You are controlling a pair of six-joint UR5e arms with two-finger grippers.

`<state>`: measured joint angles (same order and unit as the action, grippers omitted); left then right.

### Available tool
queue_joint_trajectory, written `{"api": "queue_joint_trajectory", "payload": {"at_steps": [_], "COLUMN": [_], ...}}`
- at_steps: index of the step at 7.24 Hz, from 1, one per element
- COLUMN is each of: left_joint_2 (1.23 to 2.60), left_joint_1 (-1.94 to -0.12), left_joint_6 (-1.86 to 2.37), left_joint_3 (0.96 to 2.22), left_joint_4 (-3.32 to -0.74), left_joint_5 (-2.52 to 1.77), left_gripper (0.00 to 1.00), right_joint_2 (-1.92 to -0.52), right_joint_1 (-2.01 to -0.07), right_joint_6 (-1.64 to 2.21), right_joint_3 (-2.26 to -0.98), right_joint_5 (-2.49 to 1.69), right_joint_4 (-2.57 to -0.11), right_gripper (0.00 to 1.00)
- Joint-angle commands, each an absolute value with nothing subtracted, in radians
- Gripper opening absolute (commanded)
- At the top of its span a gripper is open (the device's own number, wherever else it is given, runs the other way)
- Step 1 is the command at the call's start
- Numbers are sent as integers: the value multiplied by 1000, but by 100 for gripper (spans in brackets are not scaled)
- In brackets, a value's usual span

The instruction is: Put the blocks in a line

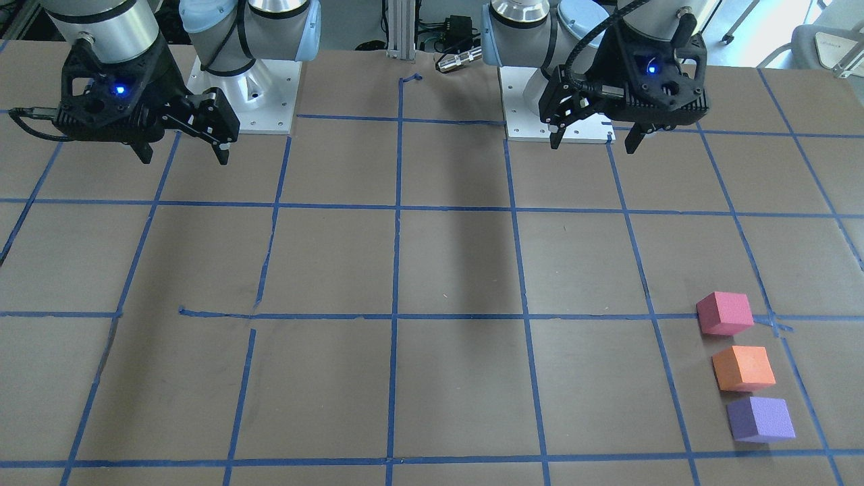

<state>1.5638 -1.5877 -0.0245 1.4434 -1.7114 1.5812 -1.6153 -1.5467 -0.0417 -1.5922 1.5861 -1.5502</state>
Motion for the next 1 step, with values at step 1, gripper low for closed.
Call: {"api": "queue_joint_trajectory", "payload": {"at_steps": [1], "left_joint_2": [1562], "left_joint_1": [-1582], "left_joint_6": [-25], "left_joint_3": [1442], "left_joint_4": [-1701], "left_joint_5": [1575], "left_gripper": [100], "right_joint_2": [-1615], "right_joint_1": [-1548], "right_joint_6": [-43], "right_joint_3": [-1592], "right_joint_5": [1586], "right_joint_4": [-1551], "right_gripper": [100]}}
